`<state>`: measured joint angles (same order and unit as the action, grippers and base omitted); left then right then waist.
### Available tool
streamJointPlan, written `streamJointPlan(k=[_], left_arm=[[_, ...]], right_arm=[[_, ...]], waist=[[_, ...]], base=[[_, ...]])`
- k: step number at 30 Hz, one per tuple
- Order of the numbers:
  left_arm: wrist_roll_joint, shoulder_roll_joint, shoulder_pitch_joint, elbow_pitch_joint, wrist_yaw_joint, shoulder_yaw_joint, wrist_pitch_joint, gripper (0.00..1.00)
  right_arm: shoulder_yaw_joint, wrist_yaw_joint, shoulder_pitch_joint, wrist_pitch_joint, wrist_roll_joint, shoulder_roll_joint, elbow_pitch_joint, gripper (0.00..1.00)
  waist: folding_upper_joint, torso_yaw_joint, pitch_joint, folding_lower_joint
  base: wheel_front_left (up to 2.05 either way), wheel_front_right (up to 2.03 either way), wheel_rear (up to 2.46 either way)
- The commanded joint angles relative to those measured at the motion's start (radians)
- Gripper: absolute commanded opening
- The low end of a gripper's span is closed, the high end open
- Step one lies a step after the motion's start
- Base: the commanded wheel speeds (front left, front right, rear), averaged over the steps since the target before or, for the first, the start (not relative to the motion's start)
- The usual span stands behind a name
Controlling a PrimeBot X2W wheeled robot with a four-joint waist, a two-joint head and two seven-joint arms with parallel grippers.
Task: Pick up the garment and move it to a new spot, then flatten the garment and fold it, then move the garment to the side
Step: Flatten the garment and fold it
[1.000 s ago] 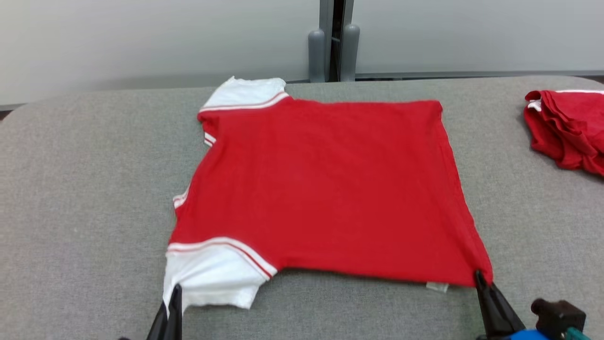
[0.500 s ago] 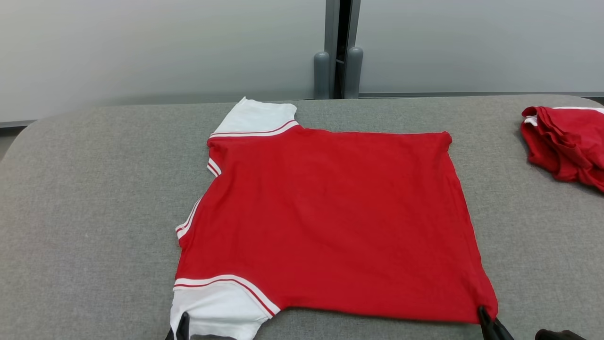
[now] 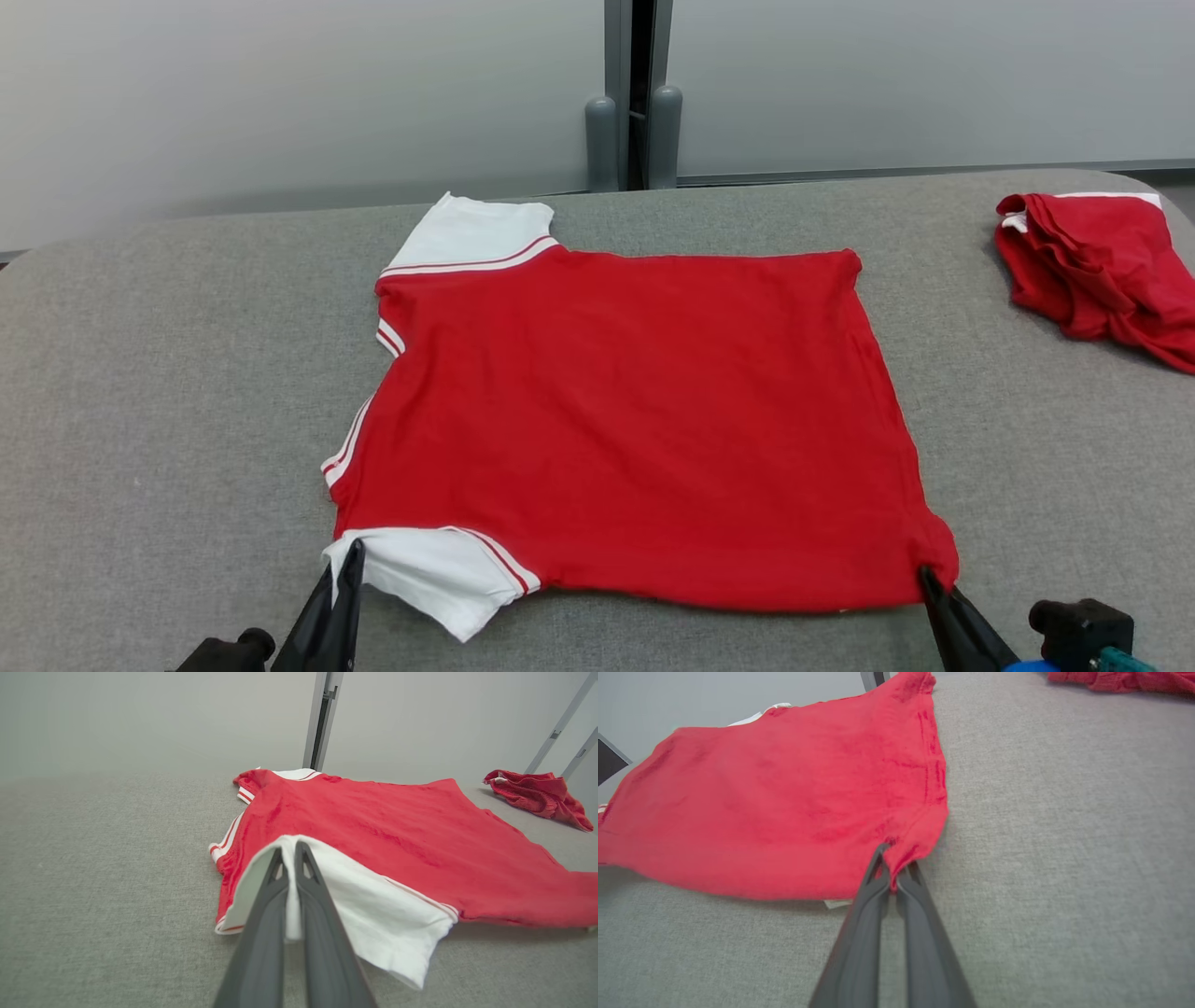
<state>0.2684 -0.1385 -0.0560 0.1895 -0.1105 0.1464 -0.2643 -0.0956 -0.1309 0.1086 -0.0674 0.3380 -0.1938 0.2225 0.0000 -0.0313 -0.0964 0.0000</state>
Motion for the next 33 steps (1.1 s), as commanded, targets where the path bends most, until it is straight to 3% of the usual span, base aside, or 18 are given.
streamJointPlan(k=[1,13,29,30,31,32,33], left_arm=[[-0.01,-0.013,0.031,0.012,-0.007,0.006,0.001,0.0],[-0.024,-0.058,0.19,0.107,-0.016,0.037,0.001,0.0],[-0.008,-0.094,0.422,0.255,-0.021,0.087,0.001,0.0],[-0.006,-0.095,0.432,0.262,-0.021,0.091,0.001,0.0],[-0.006,-0.095,0.439,0.268,-0.021,0.095,0.001,0.0],[-0.005,-0.095,0.445,0.274,-0.02,0.098,0.001,0.0],[-0.006,-0.097,0.449,0.282,-0.02,0.099,0.001,0.02]], right_arm=[[-0.015,0.0,-0.032,0.004,0.014,-0.011,0.003,0.0],[-0.047,0.0,-0.153,0.041,0.064,-0.058,0.021,0.0],[-0.087,0.0,-0.385,0.031,0.088,-0.097,0.15,0.0],[-0.09,0.0,-0.397,0.022,0.085,-0.098,0.159,0.07],[-0.09,0.0,-0.407,0.011,0.082,-0.098,0.167,0.37],[-0.092,0.0,-0.414,0.002,0.08,-0.098,0.176,0.92],[-0.095,0.0,-0.419,-0.009,0.076,-0.098,0.184,1.0]], waist=[[0.0,-0.005,-0.01,0.0],[0.0,-0.016,-0.06,0.0],[0.0,-0.016,-0.155,0.0],[0.0,-0.016,-0.157,0.0],[0.0,-0.016,-0.159,0.0],[0.0,-0.015,-0.16,0.0],[0.0,-0.015,-0.159,0.0]], base=[[0.0,0.0,0.0],[0.0,0.0,0.0],[0.0,0.0,0.0],[0.0,0.0,0.0],[0.0,0.0,0.0],[0.0,0.0,0.0],[0.0,0.0,0.0]])
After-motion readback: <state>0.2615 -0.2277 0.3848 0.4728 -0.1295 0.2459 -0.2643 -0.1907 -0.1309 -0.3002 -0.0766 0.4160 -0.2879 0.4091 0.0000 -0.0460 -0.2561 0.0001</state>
